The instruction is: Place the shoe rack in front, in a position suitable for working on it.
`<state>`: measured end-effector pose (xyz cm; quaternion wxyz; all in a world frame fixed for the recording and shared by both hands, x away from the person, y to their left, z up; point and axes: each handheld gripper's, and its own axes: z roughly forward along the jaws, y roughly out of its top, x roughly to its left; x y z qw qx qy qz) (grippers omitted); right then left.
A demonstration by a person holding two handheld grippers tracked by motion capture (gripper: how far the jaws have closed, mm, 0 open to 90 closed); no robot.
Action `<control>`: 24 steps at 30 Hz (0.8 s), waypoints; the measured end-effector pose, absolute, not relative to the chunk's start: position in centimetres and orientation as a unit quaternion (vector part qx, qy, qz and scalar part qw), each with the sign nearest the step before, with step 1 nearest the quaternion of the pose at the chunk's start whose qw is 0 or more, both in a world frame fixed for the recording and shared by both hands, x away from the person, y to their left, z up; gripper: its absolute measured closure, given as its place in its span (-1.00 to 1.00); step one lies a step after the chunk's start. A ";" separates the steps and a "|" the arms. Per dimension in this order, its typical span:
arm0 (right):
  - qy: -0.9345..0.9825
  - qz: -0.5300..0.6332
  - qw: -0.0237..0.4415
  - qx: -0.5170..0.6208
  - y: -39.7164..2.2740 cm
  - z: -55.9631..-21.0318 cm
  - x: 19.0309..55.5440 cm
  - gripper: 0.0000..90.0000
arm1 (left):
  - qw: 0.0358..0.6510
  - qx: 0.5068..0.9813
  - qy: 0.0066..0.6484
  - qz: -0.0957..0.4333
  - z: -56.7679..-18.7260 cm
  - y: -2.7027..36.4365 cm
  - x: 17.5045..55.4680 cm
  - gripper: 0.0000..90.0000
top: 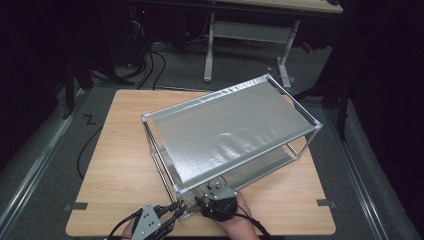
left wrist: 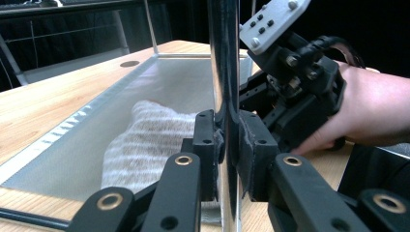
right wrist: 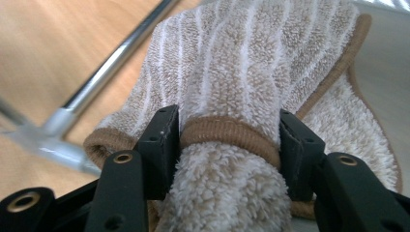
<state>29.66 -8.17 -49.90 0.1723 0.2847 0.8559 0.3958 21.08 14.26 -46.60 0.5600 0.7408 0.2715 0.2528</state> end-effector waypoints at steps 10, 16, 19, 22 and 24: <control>0.861 0.405 0.158 0.264 -6.8 -49.9 28.4 0.06 | 0.559 0.741 0.272 0.253 -46.6 14.2 21.1 0.75; 0.860 0.410 0.149 0.265 -6.8 -49.8 28.4 0.06 | 0.559 0.741 0.273 0.253 -46.6 14.2 21.1 0.75; 0.861 0.408 0.149 0.262 -6.9 -49.8 28.3 0.06 | 0.560 0.740 0.273 0.253 -46.6 14.2 21.1 0.74; 0.862 0.409 0.148 0.261 -6.9 -49.8 28.3 0.06 | 0.560 0.740 0.274 0.253 -46.6 14.2 21.1 0.74; 0.862 0.409 0.148 0.261 -6.9 -49.8 28.3 0.06 | 0.559 0.740 0.275 0.254 -46.6 14.1 21.1 0.74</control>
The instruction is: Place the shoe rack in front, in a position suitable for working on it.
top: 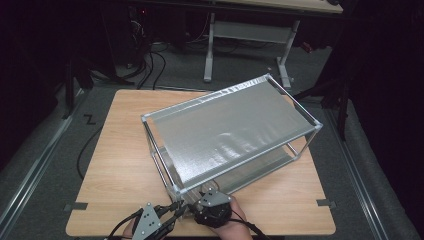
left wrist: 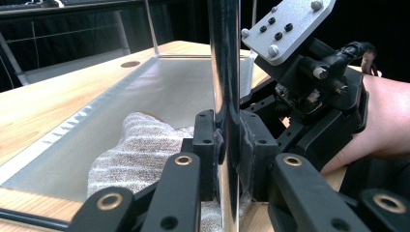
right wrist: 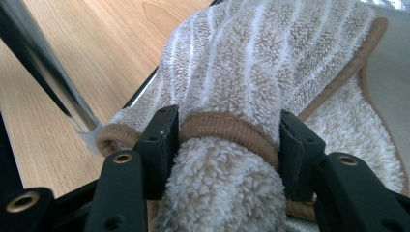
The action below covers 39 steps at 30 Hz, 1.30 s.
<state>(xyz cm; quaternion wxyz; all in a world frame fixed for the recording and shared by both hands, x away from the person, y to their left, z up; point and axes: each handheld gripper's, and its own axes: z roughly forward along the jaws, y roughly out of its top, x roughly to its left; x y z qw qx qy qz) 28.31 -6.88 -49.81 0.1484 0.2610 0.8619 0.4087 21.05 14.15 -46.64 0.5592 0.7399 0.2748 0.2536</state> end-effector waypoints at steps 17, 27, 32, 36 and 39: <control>0.864 0.408 0.149 0.255 -7.0 -49.9 28.5 0.06 | 0.559 0.740 0.275 0.255 -46.7 14.2 21.1 0.75; 0.864 0.404 0.152 0.258 -7.2 -50.0 28.9 0.06 | 0.560 0.739 0.277 0.253 -46.6 14.1 21.0 0.75; 0.862 0.403 0.150 0.267 -7.8 -50.1 29.5 0.06 | 0.560 0.738 0.278 0.253 -46.6 14.1 21.0 0.75; 0.861 0.398 0.158 0.273 -8.3 -50.1 30.0 0.06 | 0.561 0.738 0.278 0.252 -46.6 14.0 21.0 0.75; 0.858 0.397 0.163 0.281 -8.7 -50.1 30.4 0.06 | 0.561 0.738 0.278 0.251 -46.6 14.1 21.1 0.75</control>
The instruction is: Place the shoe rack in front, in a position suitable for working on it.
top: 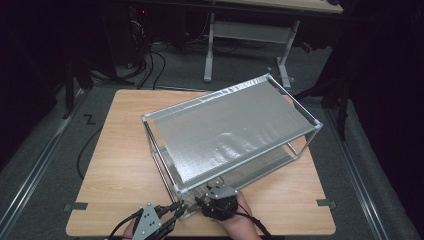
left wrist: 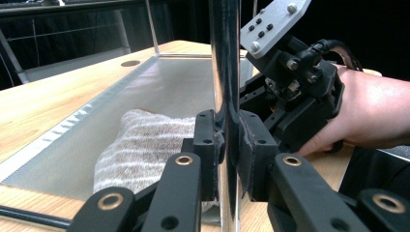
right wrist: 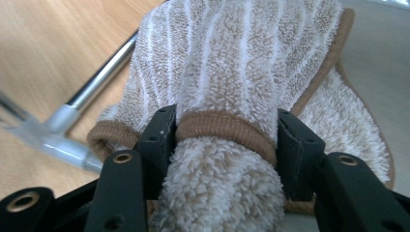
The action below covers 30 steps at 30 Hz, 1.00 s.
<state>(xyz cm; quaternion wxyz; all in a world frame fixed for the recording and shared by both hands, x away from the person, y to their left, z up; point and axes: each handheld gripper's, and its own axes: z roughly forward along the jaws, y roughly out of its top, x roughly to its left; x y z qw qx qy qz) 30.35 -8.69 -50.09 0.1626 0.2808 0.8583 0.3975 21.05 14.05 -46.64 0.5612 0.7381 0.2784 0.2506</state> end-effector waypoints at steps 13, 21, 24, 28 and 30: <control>0.850 0.387 0.181 0.308 -10.4 -50.2 31.9 0.06 | 0.561 0.738 0.278 0.250 -46.6 14.1 21.1 0.75; 0.845 0.382 0.201 0.315 -11.9 -50.2 33.1 0.06 | 0.561 0.739 0.278 0.250 -46.6 14.1 21.1 0.75; 0.842 0.377 0.207 0.327 -12.5 -50.2 33.5 0.07 | 0.561 0.739 0.278 0.250 -46.6 14.1 21.1 0.76; 0.837 0.371 0.214 0.339 -13.3 -50.1 34.1 0.07 | 0.561 0.739 0.278 0.250 -46.6 14.1 21.1 0.76; 0.835 0.370 0.218 0.345 -13.7 -50.1 34.4 0.07 | 0.561 0.738 0.278 0.250 -46.6 14.1 21.1 0.76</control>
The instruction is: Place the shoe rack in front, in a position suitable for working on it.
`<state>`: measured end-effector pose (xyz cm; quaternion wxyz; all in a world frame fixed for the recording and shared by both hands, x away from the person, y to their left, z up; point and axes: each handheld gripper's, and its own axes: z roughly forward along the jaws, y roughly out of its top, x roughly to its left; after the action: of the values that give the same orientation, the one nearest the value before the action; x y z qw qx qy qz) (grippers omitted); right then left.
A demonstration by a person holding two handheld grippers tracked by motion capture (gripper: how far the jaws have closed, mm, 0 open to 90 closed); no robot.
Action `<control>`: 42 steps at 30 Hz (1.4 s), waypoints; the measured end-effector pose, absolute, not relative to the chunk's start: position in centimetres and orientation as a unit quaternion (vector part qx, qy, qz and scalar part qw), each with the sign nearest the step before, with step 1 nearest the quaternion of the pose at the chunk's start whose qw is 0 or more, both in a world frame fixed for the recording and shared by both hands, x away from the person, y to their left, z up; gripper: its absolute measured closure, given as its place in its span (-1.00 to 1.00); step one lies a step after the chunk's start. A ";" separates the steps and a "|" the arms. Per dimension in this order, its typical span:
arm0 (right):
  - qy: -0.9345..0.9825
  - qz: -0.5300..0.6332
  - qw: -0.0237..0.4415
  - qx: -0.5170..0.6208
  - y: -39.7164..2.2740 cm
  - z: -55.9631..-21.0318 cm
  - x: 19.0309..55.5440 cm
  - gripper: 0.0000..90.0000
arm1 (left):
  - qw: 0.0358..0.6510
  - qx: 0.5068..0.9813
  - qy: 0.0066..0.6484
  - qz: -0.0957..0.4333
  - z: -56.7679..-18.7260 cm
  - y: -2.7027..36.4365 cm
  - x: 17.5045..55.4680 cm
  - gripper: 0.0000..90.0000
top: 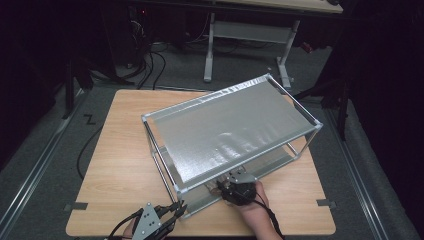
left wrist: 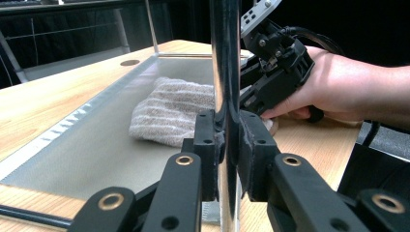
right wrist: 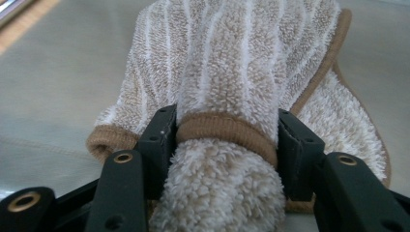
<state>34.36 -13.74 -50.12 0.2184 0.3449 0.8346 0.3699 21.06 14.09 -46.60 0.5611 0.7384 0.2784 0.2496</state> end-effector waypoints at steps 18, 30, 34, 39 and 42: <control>0.798 0.335 0.264 0.427 -19.5 -50.1 37.9 0.07 | 0.564 0.738 0.278 0.245 -46.6 14.1 21.1 0.76; 0.765 0.319 0.292 0.477 -24.9 -50.0 40.6 0.07 | 0.565 0.738 0.276 0.245 -46.7 13.9 21.0 0.76; 0.754 0.307 0.299 0.498 -26.7 -49.8 41.4 0.06 | 0.566 0.738 0.274 0.245 -46.7 13.9 21.0 0.76; 0.741 0.295 0.316 0.514 -28.5 -49.6 41.7 0.06 | 0.565 0.738 0.273 0.248 -46.7 13.9 21.0 0.76; 0.734 0.290 0.325 0.521 -29.4 -49.6 41.6 0.06 | 0.565 0.738 0.273 0.248 -46.7 13.9 21.0 0.76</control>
<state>41.57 -29.39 -49.60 0.3247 0.5213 0.7340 0.2898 21.00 13.89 -46.73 0.5649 0.7380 0.2732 0.2484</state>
